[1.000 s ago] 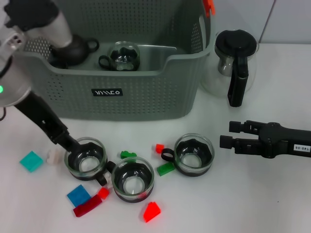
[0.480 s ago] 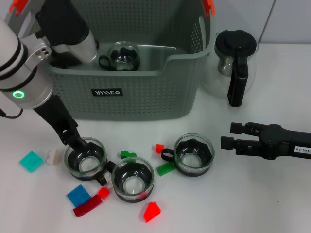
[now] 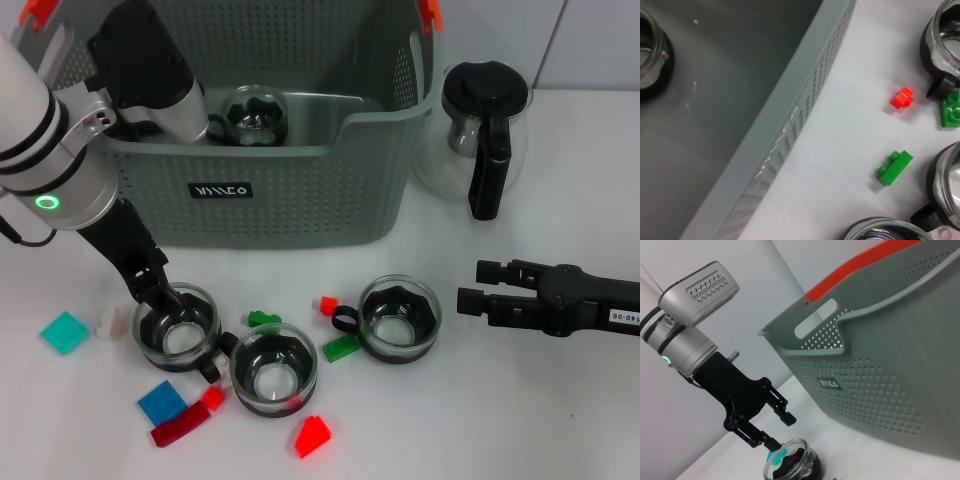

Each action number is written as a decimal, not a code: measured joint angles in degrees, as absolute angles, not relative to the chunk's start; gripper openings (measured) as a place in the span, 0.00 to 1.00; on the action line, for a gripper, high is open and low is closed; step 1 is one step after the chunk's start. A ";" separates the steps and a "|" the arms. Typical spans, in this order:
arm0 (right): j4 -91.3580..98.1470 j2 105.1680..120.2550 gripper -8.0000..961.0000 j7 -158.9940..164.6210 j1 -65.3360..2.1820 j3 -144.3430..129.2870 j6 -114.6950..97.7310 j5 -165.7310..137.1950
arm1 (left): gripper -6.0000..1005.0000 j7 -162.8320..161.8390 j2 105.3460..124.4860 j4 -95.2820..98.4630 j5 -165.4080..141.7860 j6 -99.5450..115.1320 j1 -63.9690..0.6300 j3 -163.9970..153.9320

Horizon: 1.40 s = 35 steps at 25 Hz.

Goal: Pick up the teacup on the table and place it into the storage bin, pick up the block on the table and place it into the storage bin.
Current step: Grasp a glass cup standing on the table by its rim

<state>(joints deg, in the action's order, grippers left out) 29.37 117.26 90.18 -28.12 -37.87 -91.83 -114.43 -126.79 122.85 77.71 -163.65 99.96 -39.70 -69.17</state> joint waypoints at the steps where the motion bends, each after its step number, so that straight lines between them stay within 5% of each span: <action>1: 29.36 117.25 0.95 90.18 -28.11 -37.87 -91.84 -114.43 | 0.57 -126.69 122.88 77.67 -163.65 99.90 -39.71 -69.17; 35: 29.45 116.98 0.95 91.41 -28.03 -38.32 -91.40 -114.52 | 0.56 -127.44 122.60 69.06 -163.75 92.80 -40.38 -72.15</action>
<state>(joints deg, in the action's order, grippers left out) 29.45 116.98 91.41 -28.03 -38.32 -91.40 -114.52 -127.44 122.60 69.06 -163.75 92.80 -40.38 -72.15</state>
